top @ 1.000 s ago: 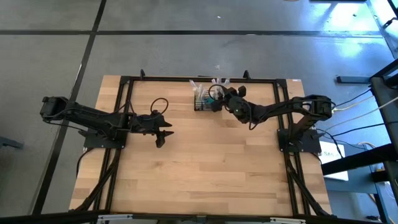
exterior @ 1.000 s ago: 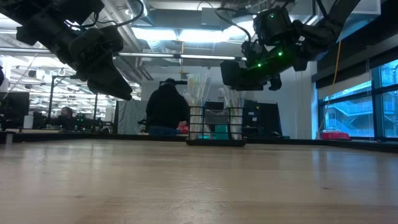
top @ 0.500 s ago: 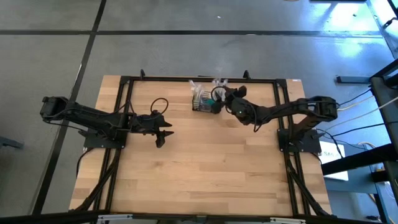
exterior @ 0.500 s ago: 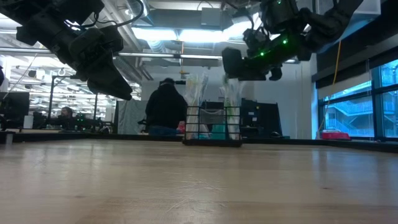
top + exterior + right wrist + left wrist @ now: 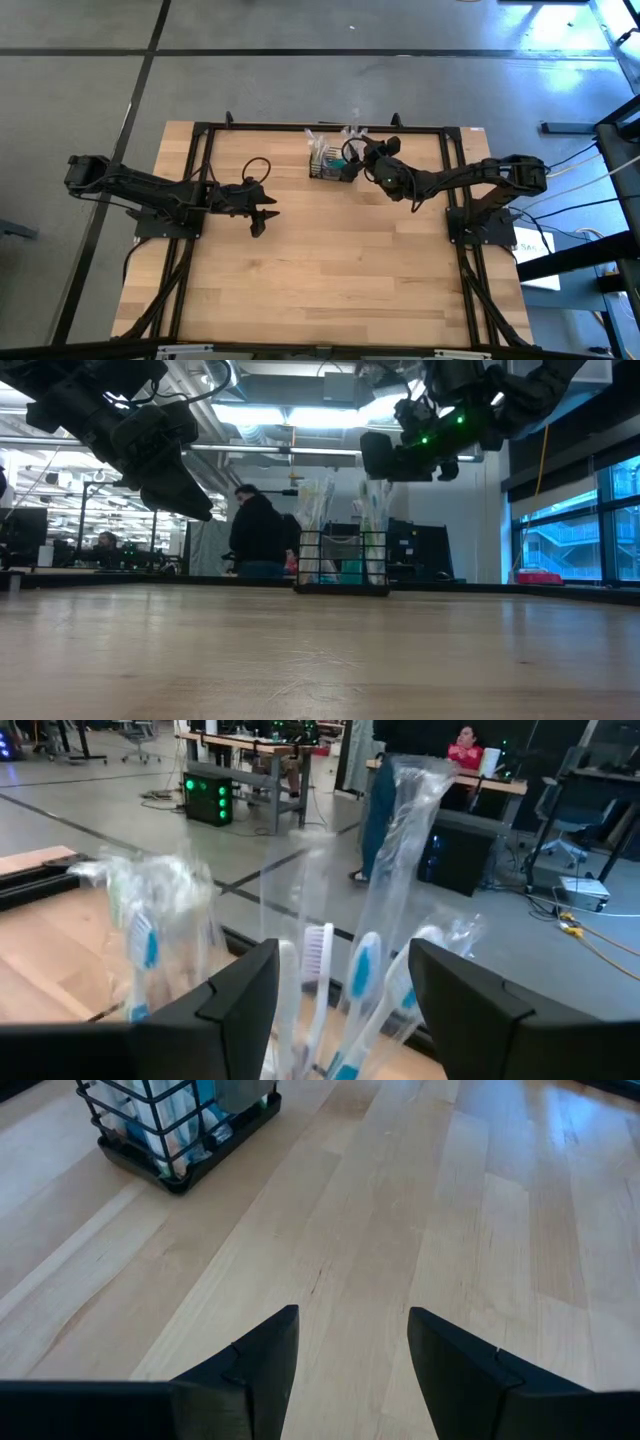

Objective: Pick & Place toothbrushing station
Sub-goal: Return to Home Position

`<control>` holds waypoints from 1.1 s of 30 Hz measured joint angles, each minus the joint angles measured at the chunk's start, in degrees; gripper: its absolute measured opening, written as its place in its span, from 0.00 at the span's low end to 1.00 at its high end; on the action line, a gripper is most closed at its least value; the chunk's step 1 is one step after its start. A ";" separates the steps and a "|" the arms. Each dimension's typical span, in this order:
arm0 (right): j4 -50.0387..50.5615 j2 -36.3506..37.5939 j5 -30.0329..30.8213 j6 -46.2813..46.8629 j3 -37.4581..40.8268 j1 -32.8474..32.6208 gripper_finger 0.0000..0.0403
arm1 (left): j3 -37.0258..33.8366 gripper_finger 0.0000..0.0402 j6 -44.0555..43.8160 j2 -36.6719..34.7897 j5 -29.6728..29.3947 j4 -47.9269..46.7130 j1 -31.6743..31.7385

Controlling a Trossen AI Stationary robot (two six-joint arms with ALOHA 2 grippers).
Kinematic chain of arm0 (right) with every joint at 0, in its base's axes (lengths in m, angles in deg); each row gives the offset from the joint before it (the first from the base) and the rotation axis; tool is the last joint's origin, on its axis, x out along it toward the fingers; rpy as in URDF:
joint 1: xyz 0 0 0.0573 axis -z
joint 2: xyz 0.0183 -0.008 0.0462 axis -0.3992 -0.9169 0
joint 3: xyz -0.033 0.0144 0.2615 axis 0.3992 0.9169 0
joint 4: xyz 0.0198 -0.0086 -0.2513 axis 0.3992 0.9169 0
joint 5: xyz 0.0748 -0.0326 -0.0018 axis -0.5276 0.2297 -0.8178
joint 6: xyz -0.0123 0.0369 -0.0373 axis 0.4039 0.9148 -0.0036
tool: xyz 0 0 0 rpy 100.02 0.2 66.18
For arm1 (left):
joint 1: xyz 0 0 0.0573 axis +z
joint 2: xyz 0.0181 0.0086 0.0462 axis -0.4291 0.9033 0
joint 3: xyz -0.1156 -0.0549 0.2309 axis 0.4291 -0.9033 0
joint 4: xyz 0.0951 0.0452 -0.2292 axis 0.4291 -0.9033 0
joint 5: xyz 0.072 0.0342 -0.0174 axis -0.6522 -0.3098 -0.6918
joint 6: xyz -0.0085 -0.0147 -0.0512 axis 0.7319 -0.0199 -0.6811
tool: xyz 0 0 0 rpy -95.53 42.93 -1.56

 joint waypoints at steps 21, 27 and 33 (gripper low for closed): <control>3.16 13.37 -7.29 -4.07 0.00 -7.64 0.56 | 0.02 0.46 1.99 0.00 -0.03 0.01 0.00; 14.42 19.77 -16.05 -1.76 0.00 -10.60 0.56 | 0.01 0.42 6.84 -0.33 -0.75 2.22 0.02; 25.78 26.07 -28.51 4.90 0.00 -10.75 0.56 | 0.02 0.28 12.15 -4.56 -0.12 2.60 0.07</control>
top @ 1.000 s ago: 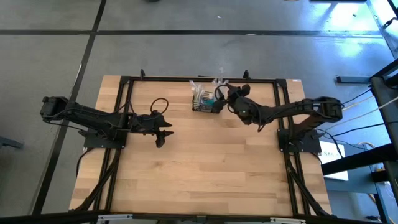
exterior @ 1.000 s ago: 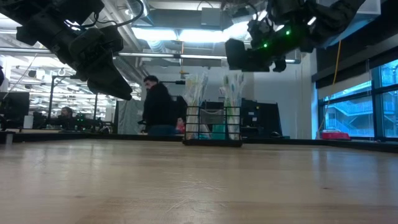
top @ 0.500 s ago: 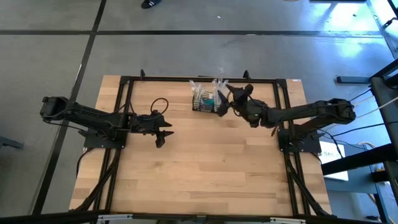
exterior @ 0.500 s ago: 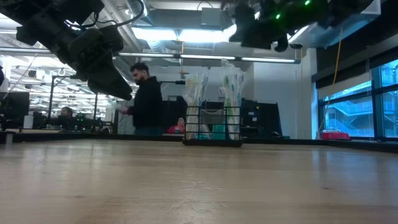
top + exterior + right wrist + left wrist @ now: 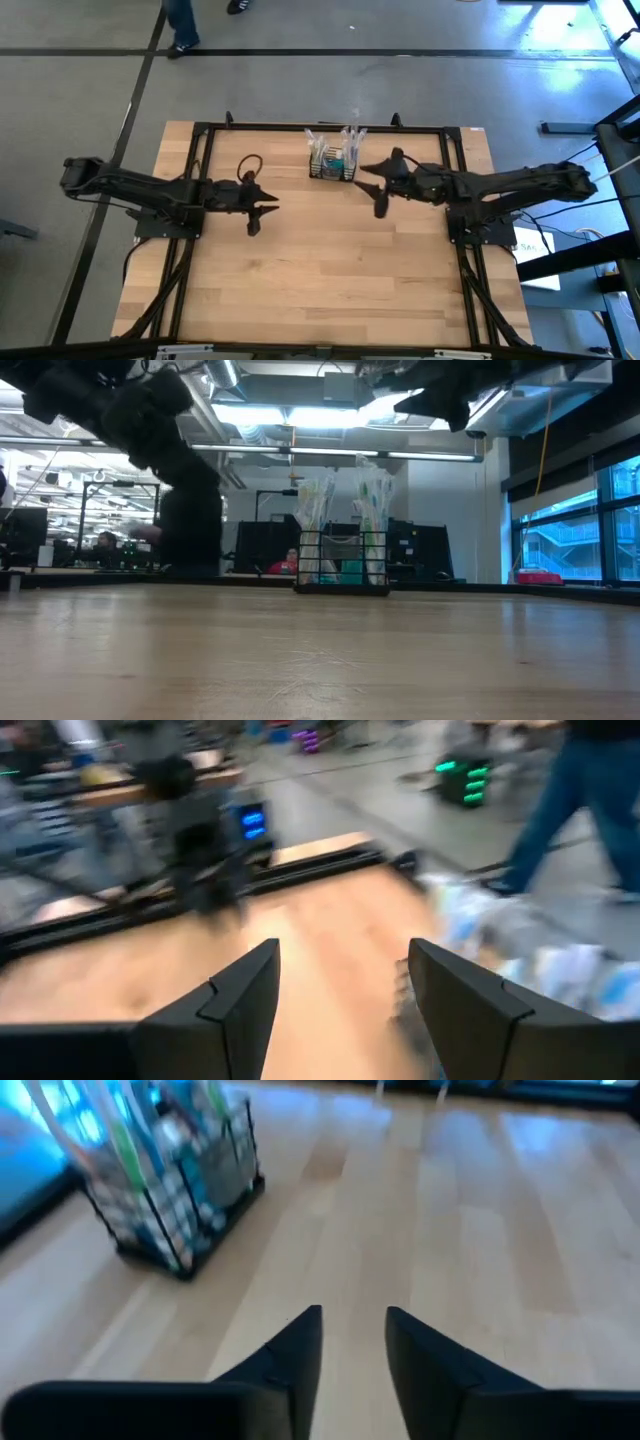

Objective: Pick & Place toothbrushing station
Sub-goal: Return to Home Position

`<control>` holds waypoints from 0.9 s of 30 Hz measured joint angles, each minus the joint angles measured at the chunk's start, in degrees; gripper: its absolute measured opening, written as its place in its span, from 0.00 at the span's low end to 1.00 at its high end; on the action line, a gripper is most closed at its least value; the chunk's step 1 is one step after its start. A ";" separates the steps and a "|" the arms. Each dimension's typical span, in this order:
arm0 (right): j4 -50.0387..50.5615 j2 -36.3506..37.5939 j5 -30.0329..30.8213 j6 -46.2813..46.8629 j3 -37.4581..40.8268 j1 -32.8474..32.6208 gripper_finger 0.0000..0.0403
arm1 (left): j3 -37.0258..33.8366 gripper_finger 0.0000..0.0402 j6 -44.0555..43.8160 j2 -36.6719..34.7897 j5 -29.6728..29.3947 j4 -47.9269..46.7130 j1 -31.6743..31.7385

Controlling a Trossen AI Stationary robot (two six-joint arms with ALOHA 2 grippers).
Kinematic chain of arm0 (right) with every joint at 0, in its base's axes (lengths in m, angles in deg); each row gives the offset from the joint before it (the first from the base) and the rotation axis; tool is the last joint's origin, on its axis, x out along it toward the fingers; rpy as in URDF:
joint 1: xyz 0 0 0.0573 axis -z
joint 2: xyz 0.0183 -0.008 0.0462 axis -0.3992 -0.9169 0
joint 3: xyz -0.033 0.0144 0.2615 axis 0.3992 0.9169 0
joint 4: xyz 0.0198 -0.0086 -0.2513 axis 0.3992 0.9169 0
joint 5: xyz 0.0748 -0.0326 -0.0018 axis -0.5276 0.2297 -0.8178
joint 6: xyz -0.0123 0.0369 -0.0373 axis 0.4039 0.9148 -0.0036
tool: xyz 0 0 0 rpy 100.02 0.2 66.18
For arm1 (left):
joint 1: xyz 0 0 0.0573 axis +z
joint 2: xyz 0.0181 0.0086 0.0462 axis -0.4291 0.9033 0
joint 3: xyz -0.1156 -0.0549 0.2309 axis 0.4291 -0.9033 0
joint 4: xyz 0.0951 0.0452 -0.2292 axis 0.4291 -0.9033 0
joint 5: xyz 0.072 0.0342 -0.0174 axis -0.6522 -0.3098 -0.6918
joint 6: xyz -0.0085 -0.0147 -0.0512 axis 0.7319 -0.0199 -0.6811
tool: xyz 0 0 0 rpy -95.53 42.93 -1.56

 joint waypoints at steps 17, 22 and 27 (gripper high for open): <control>14.27 5.31 -6.92 2.53 1.66 -7.14 0.55 | -2.78 0.01 5.10 -24.38 1.15 -11.20 -2.80; 7.22 5.57 -4.22 3.10 8.16 -9.86 0.55 | -9.15 0.01 6.36 -30.64 0.98 -7.31 -5.92; -5.49 6.66 -4.31 2.26 15.82 -10.08 0.55 | -12.95 0.01 7.67 -35.27 0.82 -5.56 -7.93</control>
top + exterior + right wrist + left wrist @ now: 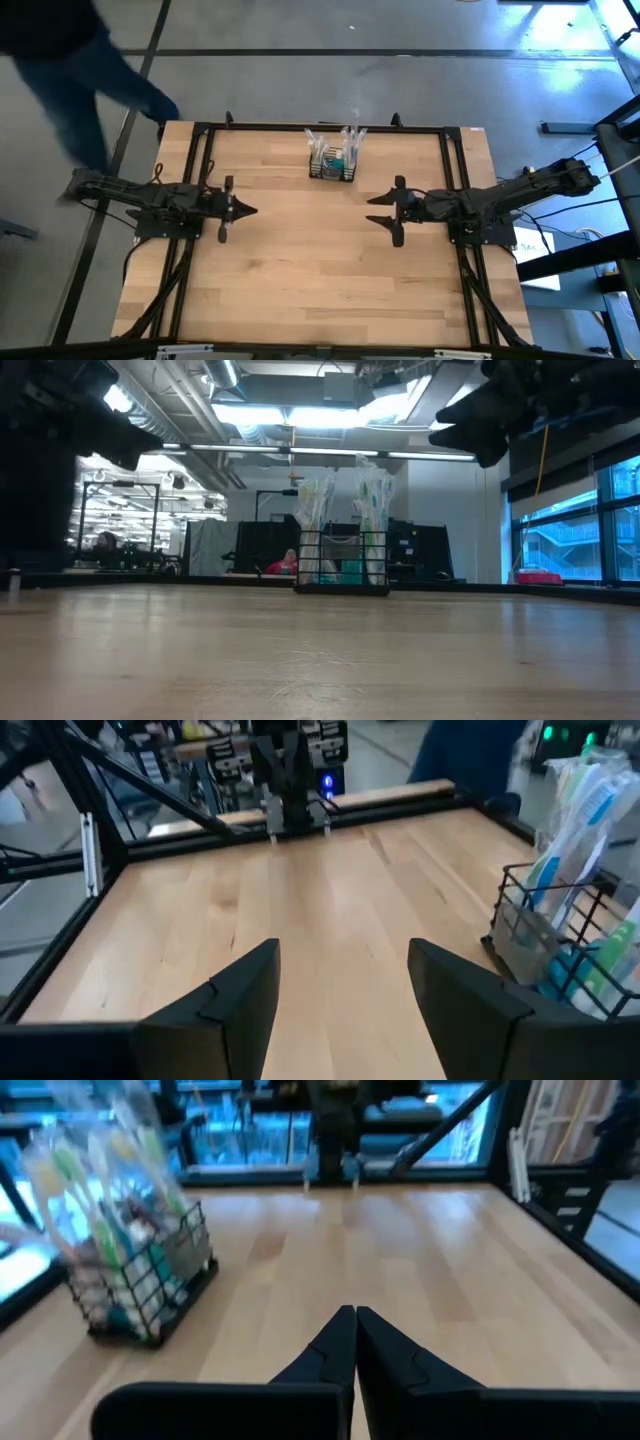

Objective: Pick & Place toothbrushing station
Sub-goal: Return to Home Position

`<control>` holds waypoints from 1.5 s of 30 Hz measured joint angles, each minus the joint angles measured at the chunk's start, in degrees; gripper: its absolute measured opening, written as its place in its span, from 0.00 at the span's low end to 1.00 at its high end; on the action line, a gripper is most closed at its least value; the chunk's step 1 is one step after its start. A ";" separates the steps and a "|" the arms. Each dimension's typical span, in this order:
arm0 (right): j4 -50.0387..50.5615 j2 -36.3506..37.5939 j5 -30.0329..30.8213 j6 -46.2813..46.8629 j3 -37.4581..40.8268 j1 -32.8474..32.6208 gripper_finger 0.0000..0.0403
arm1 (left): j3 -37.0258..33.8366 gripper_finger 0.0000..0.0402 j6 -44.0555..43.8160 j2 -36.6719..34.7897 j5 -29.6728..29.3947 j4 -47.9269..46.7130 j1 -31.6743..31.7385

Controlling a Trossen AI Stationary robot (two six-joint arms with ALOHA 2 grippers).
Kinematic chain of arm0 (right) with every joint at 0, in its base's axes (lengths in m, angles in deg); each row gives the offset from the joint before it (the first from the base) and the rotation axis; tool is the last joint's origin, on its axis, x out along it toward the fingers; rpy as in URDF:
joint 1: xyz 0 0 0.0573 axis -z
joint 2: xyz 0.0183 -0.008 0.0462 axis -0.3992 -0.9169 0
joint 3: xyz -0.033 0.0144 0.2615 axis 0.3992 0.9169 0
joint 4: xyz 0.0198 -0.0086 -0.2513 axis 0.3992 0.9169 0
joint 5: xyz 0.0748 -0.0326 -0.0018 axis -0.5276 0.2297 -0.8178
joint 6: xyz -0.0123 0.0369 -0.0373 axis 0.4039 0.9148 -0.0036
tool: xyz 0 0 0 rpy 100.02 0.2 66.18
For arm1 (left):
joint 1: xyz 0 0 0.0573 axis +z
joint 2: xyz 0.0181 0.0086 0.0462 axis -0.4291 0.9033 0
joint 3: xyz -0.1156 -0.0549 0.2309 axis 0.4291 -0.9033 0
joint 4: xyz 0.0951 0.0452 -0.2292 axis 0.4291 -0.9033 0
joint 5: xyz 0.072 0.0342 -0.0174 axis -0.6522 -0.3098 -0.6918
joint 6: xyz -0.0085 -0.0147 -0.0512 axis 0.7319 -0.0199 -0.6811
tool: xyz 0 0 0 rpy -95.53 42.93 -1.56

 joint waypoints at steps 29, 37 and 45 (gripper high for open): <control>-25.08 21.35 -0.20 -14.21 16.72 5.05 0.55 | -6.81 0.01 4.94 -3.56 1.43 11.93 -2.94; -22.27 32.90 0.18 -16.36 16.72 5.11 0.55 | -6.83 0.01 4.12 -3.56 1.62 11.90 -2.40; -6.85 43.17 1.45 -10.03 16.72 5.11 0.55 | -6.83 0.00 2.78 -5.81 -4.45 11.97 -2.40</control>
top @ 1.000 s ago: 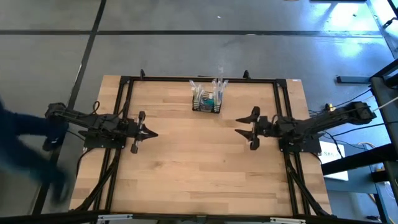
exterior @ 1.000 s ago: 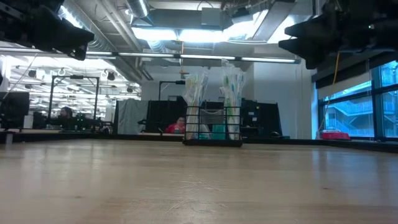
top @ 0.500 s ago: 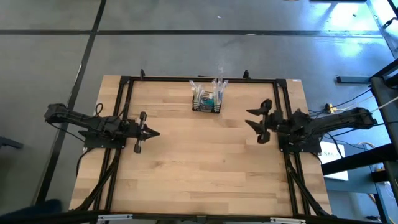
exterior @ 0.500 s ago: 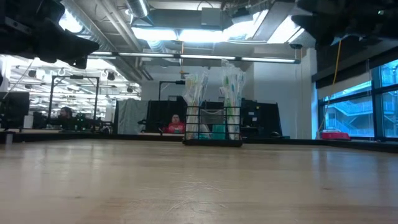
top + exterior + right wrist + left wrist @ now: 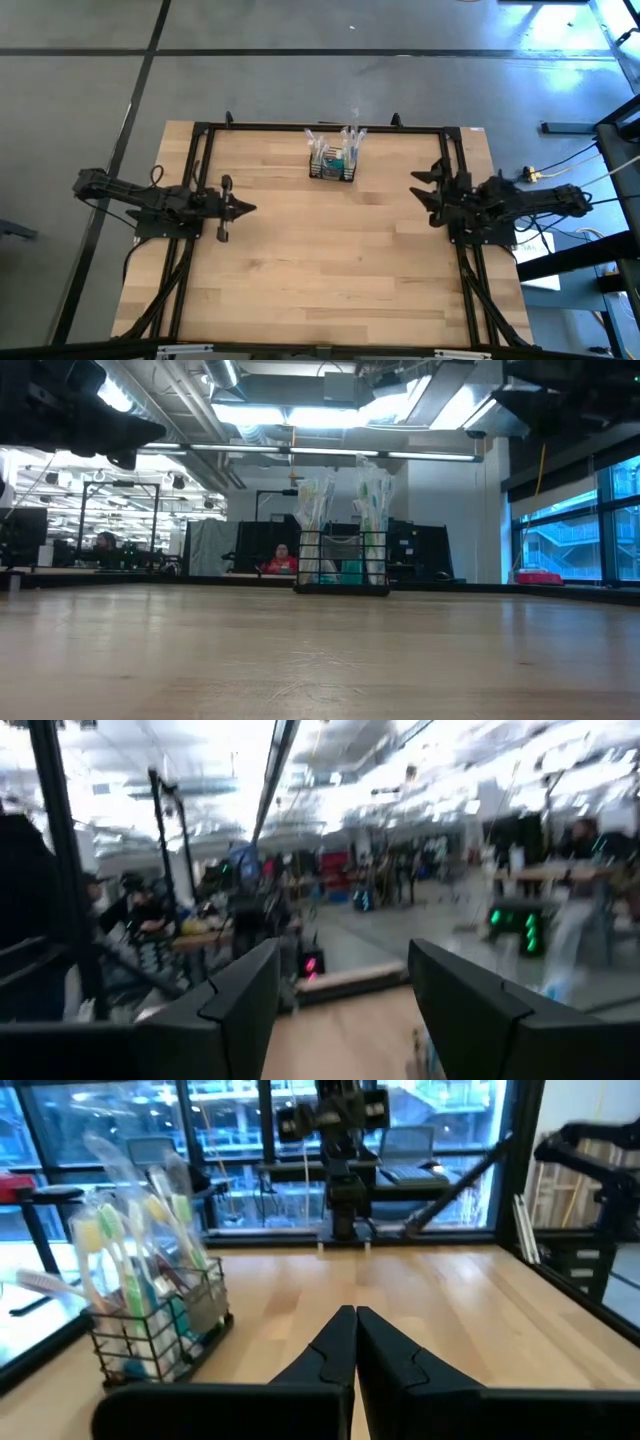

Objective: Pick & Place toothbrushing station
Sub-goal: Return to Home Position

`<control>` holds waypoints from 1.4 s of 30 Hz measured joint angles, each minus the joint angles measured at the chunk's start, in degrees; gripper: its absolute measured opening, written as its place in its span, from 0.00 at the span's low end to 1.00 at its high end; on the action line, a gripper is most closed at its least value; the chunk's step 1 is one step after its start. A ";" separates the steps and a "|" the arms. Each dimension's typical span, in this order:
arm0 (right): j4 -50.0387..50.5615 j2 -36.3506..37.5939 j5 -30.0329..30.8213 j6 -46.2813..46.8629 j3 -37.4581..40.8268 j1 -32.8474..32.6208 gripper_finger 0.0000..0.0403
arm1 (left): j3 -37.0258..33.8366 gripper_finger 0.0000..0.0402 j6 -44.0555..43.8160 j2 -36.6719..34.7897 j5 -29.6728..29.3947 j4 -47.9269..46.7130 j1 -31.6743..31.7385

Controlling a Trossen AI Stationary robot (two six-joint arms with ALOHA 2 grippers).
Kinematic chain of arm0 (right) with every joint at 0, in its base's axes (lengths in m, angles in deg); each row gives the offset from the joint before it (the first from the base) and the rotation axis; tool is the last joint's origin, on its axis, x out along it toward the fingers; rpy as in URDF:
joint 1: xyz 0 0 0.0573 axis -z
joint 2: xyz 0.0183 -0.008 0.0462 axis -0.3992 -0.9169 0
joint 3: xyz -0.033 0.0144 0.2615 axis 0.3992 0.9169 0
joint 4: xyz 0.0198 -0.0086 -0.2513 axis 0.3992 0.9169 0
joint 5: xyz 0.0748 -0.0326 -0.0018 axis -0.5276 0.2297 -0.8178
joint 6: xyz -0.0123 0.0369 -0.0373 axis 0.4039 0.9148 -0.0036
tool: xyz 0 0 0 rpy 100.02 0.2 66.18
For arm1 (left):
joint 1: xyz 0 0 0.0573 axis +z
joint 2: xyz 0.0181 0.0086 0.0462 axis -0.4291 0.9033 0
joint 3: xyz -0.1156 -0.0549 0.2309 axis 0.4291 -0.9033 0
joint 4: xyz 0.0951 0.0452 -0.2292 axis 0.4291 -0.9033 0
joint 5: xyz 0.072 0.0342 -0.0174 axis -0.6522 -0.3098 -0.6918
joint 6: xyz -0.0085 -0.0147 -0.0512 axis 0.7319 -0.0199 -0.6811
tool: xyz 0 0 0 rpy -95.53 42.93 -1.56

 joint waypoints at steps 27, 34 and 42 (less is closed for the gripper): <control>3.62 1.93 -1.12 6.40 7.28 0.00 0.55 | -0.52 0.01 5.38 -9.36 8.11 -8.62 0.02; 8.40 1.91 -1.01 1.39 7.28 0.00 0.55 | -0.57 0.02 4.88 -9.34 8.52 -8.87 0.02; 10.21 1.89 -1.01 0.32 7.26 0.00 0.55 | -0.57 0.03 4.04 -9.34 8.52 -8.85 0.02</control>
